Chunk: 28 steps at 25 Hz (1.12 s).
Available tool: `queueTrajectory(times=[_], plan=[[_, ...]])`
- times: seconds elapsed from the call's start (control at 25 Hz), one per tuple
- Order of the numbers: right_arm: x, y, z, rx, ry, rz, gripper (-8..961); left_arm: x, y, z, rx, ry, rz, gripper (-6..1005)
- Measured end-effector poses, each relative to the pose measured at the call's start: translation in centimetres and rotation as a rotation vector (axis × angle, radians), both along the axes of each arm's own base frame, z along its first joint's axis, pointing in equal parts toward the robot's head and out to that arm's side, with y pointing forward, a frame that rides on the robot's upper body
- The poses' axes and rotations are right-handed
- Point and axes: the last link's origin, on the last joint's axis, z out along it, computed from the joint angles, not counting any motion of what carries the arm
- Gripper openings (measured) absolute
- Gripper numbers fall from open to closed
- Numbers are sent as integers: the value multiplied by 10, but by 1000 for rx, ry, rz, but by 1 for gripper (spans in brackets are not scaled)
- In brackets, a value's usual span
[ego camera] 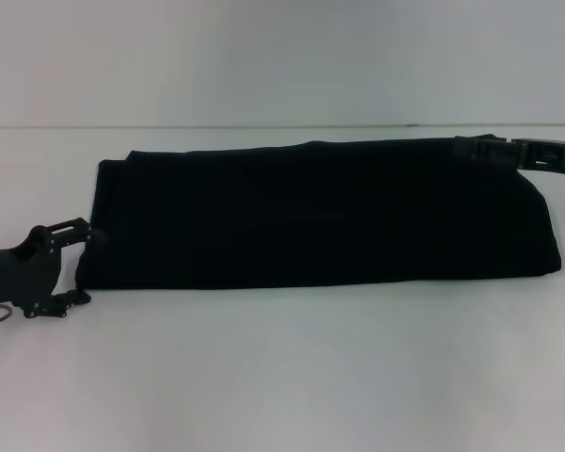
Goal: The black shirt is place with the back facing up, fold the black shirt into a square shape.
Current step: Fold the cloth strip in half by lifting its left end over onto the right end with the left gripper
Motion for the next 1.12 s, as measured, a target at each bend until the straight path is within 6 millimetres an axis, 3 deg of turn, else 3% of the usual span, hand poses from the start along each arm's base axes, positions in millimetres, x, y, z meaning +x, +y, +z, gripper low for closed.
queueTrajectory(times=[1.12], plan=[[-1, 1, 1, 4, 3, 0, 795, -1, 2, 1, 4, 23, -7, 937]])
